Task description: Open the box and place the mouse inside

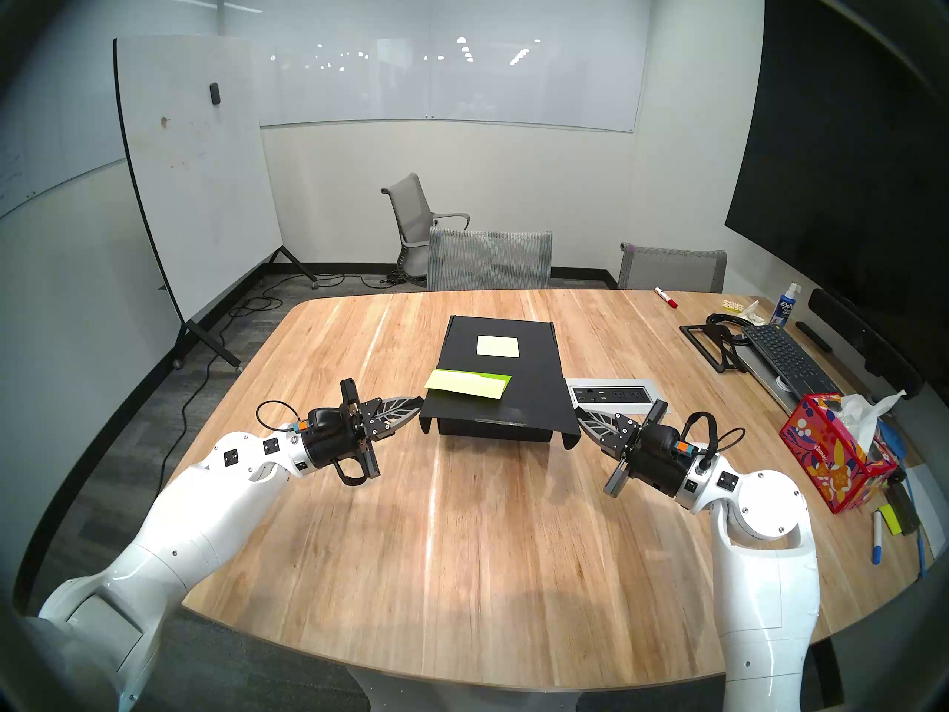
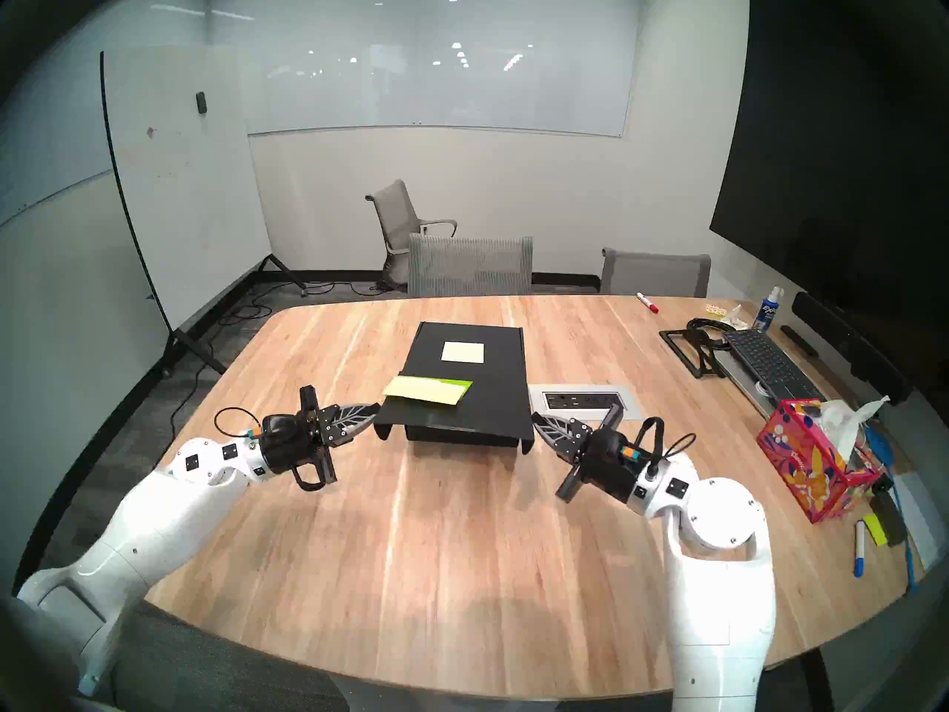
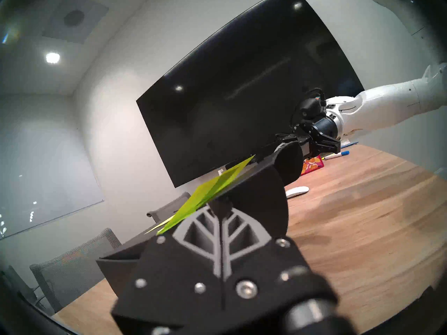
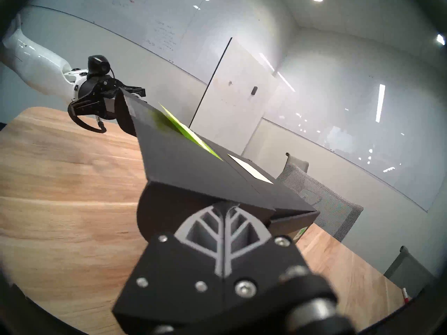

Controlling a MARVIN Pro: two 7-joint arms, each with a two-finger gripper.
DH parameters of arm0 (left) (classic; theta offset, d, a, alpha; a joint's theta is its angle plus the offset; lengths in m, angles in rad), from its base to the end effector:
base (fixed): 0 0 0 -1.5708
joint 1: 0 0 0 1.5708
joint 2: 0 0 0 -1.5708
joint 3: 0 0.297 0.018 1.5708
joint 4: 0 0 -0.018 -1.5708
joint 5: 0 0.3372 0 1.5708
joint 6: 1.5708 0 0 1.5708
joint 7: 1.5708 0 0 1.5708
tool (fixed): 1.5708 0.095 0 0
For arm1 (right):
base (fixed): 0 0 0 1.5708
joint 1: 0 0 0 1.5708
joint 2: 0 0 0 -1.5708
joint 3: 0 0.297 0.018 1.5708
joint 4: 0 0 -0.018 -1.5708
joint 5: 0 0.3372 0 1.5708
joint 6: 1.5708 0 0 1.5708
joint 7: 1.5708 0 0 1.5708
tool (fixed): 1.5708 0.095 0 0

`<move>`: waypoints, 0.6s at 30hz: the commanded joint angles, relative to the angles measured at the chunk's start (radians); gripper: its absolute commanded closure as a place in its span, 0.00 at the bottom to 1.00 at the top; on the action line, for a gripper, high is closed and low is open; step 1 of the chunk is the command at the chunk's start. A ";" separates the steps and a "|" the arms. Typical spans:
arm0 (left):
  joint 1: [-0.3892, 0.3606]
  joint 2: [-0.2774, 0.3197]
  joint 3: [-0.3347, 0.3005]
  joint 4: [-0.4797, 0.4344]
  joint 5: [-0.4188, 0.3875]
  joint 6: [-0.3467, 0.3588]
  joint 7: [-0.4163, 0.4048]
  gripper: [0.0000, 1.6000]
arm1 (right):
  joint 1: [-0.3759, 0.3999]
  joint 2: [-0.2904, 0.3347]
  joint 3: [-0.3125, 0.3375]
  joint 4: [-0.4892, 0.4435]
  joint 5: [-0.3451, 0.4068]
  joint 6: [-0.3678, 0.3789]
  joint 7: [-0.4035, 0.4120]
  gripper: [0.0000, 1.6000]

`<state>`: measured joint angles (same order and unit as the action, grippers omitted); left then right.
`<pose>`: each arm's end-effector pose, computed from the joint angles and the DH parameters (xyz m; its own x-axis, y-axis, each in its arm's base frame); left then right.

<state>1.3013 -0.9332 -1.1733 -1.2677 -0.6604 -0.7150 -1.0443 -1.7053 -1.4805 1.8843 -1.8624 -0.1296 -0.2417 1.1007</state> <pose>0.4371 0.0551 -0.2938 -0.4839 0.0272 0.8747 -0.8138 -0.3817 -0.4383 0.3632 -0.0564 -0.2527 -0.3280 0.3512 0.8769 0.6549 -0.5844 0.4791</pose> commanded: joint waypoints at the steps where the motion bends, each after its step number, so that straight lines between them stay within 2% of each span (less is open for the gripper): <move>1: 0.040 0.020 0.000 -0.103 -0.034 0.006 -0.019 1.00 | -0.081 -0.031 -0.016 -0.107 0.066 0.003 0.044 1.00; 18: 0.150 0.103 -0.034 -0.263 -0.192 -0.036 -0.093 1.00 | -0.212 -0.042 0.033 -0.269 0.153 0.004 0.092 1.00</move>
<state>1.4071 -0.8458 -1.2073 -1.4313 -0.7981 -0.7316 -1.0934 -1.8720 -1.5021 1.9332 -2.0488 -0.0321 -0.2344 1.1615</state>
